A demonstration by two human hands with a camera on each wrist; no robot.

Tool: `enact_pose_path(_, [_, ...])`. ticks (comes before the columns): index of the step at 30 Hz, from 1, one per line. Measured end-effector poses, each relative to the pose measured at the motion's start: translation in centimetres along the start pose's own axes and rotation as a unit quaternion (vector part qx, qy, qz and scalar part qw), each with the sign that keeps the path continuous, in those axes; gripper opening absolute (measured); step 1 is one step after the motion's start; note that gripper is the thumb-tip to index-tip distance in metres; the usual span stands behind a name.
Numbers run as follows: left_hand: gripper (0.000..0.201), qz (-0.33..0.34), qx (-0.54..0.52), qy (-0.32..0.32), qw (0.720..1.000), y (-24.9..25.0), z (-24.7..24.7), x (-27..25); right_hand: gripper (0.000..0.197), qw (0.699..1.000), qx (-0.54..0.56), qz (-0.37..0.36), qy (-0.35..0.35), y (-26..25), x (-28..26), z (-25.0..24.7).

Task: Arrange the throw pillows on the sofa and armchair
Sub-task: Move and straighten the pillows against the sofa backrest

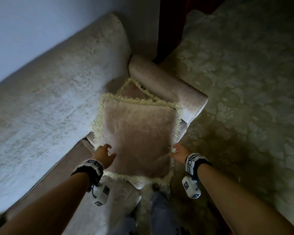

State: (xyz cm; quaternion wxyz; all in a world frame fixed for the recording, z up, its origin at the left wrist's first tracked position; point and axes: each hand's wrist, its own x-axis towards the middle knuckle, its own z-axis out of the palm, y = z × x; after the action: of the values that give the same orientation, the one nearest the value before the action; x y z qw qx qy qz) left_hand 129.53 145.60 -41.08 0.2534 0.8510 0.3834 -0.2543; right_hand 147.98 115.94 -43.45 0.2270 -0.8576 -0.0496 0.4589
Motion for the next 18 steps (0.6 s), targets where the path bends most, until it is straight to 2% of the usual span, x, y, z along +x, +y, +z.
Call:
enact_pose_path(4, [0.068,-0.039,-0.023,0.033,0.998,-0.1,1.4,3.7,0.069,1.0,0.014,0.001,-0.016,0.2,4.3,-0.7])
enact_pose_path(6, [0.082,-0.05,-0.022,0.042,0.998,-0.2,1.6,5.7,0.084,0.998,0.064,-0.008,-0.023,0.4,6.6,-0.5])
enact_pose_path(10, [0.108,-0.095,-0.076,0.068,0.99,-1.5,2.0,9.5,0.139,0.988,0.15,0.0,-0.021,0.2,10.7,1.8])
enact_pose_path(12, [0.121,-0.097,-0.12,0.067,0.986,-2.2,2.5,11.3,0.155,0.982,0.188,0.021,-0.018,0.4,12.6,3.6])
enact_pose_path(14, [0.133,-0.071,-0.147,0.065,0.984,-2.8,3.1,12.9,0.163,0.978,0.205,0.034,0.006,0.6,13.8,4.7])
enact_pose_path(18, [0.156,-0.043,-0.188,0.042,0.98,-4.7,3.3,15.7,0.148,0.967,0.25,0.032,0.028,1.6,15.3,7.2])
